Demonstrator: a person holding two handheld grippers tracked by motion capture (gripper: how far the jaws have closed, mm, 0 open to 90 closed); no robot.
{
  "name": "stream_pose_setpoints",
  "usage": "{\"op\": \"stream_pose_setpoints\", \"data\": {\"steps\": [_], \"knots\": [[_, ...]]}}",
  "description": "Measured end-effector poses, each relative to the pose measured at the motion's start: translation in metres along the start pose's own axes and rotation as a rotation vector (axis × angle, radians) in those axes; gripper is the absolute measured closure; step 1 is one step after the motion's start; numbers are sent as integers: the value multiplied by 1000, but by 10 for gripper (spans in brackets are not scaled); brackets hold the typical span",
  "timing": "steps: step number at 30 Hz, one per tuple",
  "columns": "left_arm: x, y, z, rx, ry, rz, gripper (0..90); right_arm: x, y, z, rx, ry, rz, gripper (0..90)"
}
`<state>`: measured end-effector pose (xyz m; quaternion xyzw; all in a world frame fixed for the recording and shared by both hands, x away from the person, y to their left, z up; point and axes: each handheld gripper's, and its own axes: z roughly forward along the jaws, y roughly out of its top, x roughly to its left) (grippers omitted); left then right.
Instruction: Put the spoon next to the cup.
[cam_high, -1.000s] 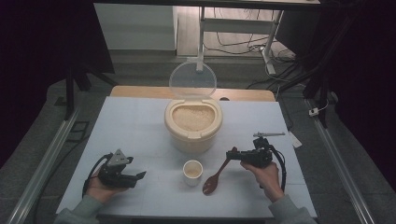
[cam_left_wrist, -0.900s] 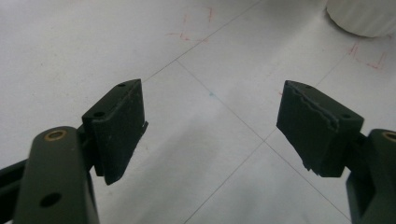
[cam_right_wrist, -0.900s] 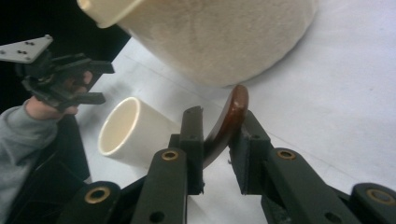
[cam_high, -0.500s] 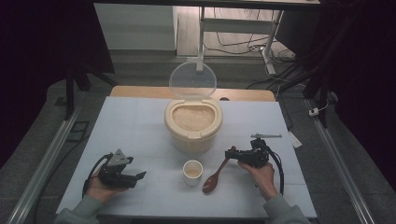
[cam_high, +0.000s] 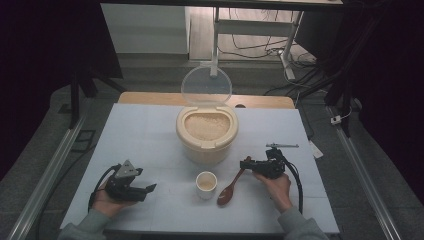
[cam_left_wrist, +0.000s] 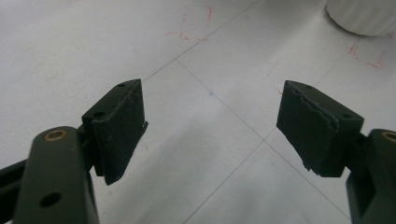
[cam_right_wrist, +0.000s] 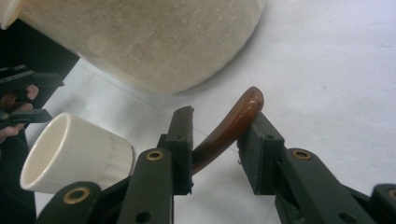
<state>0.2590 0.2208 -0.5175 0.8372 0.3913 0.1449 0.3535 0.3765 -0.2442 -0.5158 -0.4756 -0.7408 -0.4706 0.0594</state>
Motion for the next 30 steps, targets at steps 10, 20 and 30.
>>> {"op": "stream_pose_setpoints", "data": {"steps": [10,20,30], "knots": [[0,0,0,2,0,1,229,-3,-1,5,31,-71,-15,591],[0,0,1,5,-1,1,229,-4,-1,9,48,-137,-56,525],[0,0,0,4,-1,0,228,-3,1,7,22,-214,-100,394]]}}
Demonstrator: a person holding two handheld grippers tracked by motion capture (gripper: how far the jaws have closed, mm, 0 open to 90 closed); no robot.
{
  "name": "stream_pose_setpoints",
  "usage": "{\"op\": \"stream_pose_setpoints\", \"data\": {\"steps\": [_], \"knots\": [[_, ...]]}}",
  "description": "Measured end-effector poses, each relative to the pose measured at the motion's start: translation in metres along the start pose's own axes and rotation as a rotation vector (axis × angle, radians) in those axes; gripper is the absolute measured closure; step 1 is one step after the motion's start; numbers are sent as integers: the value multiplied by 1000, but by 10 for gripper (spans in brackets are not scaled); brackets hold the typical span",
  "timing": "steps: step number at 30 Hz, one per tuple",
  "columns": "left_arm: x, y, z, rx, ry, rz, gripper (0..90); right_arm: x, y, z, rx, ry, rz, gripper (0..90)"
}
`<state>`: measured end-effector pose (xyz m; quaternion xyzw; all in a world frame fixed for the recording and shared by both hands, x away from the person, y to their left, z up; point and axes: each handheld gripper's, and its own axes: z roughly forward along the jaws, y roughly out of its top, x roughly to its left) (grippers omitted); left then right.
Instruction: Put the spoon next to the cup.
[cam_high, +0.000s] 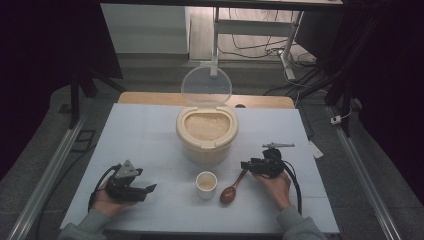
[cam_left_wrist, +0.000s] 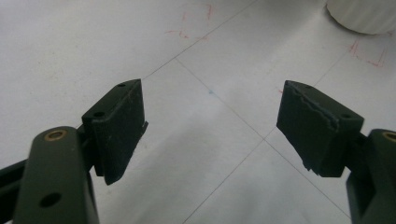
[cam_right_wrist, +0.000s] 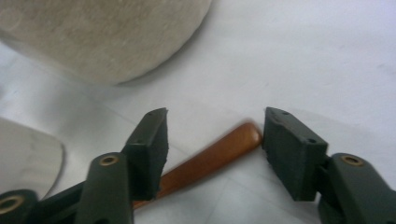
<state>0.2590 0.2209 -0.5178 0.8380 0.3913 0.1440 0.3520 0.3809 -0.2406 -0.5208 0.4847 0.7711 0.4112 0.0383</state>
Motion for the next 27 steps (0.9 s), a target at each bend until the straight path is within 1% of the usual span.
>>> {"op": "stream_pose_setpoints", "data": {"steps": [3,6,8,10,14,17,21,23,27], "knots": [[0,0,0,-3,0,-1,229,-1,1,-4,-27,-4,-1,392],[0,0,-1,-4,1,-2,229,-1,2,-11,-59,-28,-19,391],[0,0,-1,-6,2,-3,229,-1,3,-17,-79,-28,-30,399],[0,0,-1,-10,2,-5,229,-1,2,-24,-95,-14,-45,419],[0,0,-2,-12,2,-7,229,3,-3,-37,-114,18,-98,443],[0,0,-2,-14,3,-9,229,6,-11,-46,-124,28,-151,443],[-1,0,-2,-16,3,-9,229,8,-21,-58,-148,53,-195,442],[-1,0,-2,-18,4,-10,229,9,-26,-63,-149,56,-222,442],[-1,0,-3,-21,2,-11,229,9,-33,-73,-161,58,-259,441]]}}
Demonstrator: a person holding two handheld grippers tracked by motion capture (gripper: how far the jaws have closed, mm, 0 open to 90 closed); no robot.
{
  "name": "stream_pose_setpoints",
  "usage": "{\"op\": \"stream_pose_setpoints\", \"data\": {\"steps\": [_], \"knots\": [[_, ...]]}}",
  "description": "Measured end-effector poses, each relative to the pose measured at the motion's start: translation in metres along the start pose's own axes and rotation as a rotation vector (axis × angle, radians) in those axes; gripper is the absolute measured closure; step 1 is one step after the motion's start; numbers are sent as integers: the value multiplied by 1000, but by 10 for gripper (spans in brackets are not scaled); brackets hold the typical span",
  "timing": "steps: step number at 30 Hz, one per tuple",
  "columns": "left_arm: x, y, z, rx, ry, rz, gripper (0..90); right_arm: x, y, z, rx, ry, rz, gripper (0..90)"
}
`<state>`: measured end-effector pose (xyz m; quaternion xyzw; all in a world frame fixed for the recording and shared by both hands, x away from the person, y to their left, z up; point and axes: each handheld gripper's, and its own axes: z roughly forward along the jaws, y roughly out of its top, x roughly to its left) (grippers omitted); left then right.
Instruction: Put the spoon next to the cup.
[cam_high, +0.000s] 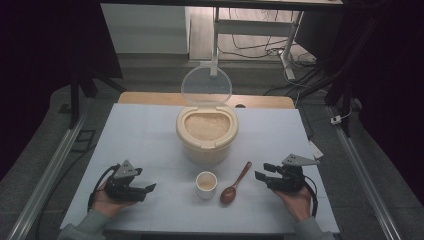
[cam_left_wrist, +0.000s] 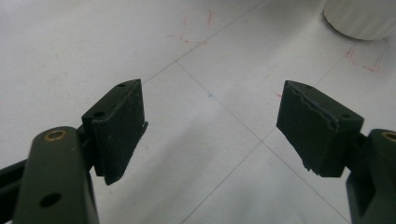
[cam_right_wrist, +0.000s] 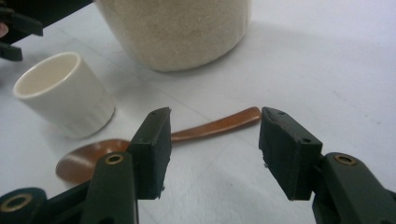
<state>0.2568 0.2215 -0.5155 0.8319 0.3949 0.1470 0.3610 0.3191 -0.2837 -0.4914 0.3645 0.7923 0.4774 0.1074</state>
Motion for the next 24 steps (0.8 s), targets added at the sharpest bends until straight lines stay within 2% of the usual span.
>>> {"op": "stream_pose_setpoints", "data": {"steps": [6,13,24], "knots": [[0,0,-1,-3,-3,-1,228,-1,-8,-10,7,-15,-37,441],[0,0,-1,-6,-5,-4,228,0,-12,-15,35,-49,-116,441],[0,0,-2,-8,-7,-5,227,-2,-14,-15,38,-43,-129,442]]}}
